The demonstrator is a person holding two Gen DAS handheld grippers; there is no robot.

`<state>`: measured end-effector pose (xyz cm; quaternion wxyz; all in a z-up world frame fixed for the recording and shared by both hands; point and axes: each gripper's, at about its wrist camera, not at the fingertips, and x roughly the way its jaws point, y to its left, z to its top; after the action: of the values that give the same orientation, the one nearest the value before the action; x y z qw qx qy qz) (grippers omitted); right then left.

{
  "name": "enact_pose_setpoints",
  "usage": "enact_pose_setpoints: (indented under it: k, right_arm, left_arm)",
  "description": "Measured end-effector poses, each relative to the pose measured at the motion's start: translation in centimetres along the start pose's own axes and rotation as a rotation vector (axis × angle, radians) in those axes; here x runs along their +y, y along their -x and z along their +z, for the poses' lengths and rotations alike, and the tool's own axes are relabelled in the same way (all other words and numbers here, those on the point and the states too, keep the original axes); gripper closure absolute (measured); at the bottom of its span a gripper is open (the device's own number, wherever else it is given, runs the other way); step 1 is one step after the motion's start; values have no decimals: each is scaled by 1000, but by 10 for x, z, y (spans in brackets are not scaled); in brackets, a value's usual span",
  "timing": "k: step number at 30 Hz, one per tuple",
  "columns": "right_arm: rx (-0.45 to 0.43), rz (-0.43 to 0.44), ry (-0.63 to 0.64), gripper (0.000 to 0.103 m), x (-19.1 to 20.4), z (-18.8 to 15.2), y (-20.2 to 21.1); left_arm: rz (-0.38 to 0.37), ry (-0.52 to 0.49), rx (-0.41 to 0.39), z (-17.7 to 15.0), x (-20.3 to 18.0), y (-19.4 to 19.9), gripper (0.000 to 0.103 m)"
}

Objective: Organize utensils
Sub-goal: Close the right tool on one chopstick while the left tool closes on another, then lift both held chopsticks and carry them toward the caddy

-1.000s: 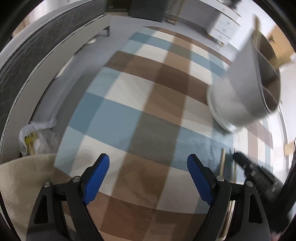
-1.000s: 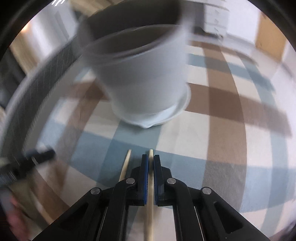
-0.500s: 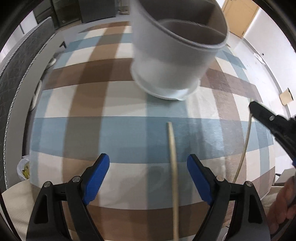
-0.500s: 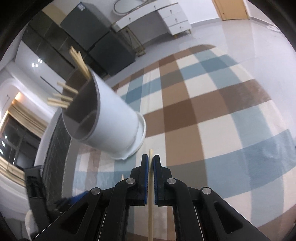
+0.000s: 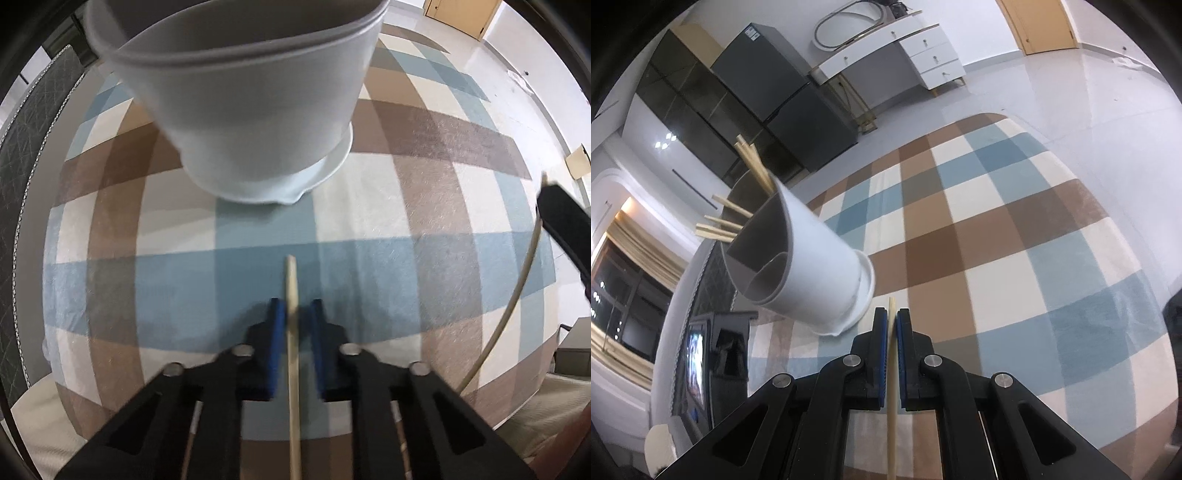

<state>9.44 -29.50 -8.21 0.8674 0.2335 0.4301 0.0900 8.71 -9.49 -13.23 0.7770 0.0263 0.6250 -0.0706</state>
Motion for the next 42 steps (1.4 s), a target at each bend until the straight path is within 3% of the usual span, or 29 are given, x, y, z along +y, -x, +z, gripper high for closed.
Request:
enact_pose_setpoints:
  k: [4,7,12,16,26,42]
  right_arm:
    - [-3,-6,-17,99,-6,-1,6]
    - [-10,-7,2,99,-2,-5,13]
    - [-70,1,69,99,14,-13,36]
    - [-133,11,132,99,31,-21,56]
    - [-205,-15,254,99,66,-43,76]
    - [-285,-36,298,99,85,-52,96]
  left_arm:
    - [-38,27,-18,2,4,1,102]
    - [-58,38,-107,-4,9,21,102]
    - [-102,39,-321,-38,24,77,102]
    - [-131,45,-426,-46,31,108,102]
    - [-146,31,-489,-59,32,127,102]
    - [-182,-35,-527,-69,44,162,103]
